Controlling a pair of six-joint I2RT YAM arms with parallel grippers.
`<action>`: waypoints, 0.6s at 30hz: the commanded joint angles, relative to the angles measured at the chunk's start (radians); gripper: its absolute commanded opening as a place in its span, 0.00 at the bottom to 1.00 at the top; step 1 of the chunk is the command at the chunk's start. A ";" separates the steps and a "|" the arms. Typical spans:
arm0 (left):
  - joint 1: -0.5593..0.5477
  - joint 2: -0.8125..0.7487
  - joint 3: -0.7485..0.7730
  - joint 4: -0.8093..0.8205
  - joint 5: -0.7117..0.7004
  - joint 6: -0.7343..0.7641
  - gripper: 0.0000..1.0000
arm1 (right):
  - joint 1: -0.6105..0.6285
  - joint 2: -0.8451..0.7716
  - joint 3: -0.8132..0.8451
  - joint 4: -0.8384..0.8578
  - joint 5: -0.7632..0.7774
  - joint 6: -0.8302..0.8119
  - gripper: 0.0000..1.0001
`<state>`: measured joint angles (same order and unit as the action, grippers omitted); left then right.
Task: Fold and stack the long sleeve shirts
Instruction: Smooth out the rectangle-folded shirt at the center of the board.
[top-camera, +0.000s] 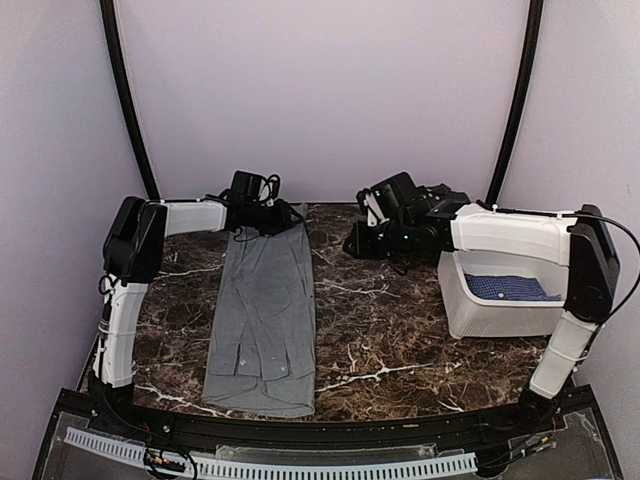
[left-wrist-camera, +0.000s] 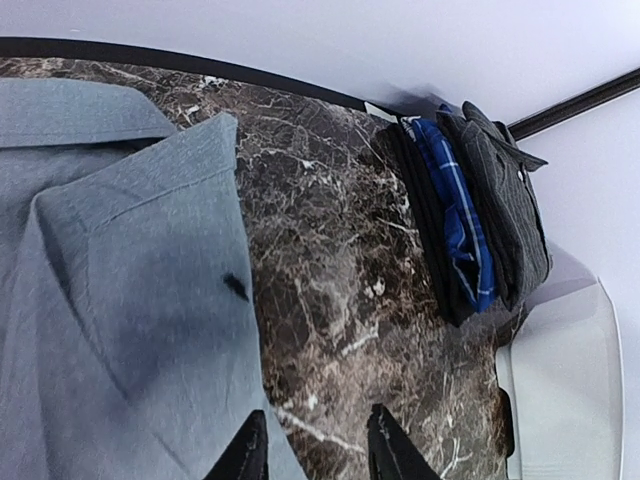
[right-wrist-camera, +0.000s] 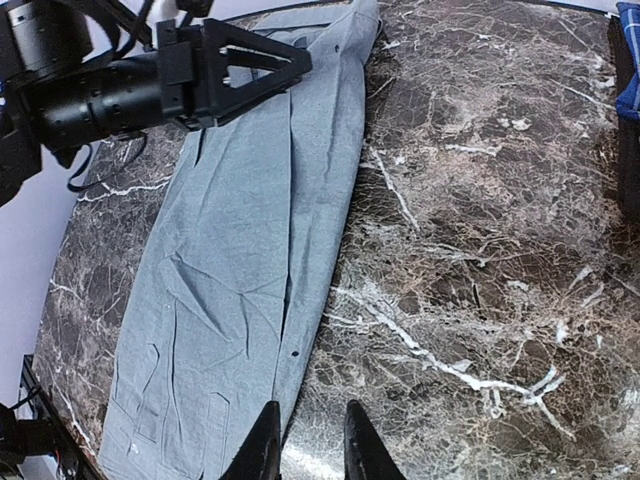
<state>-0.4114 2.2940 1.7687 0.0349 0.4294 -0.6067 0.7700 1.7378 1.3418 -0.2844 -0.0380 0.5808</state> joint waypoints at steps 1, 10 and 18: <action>-0.010 0.106 0.167 0.028 0.012 -0.049 0.32 | -0.003 -0.039 -0.018 0.022 0.018 -0.017 0.20; -0.009 0.382 0.528 -0.147 -0.138 -0.157 0.29 | -0.004 -0.074 -0.051 0.014 0.021 -0.006 0.20; -0.010 0.472 0.603 -0.187 -0.155 -0.208 0.29 | -0.002 -0.067 -0.050 0.000 0.003 -0.003 0.20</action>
<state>-0.4217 2.7415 2.3363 -0.0811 0.3004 -0.7795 0.7696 1.6920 1.2991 -0.2920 -0.0296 0.5777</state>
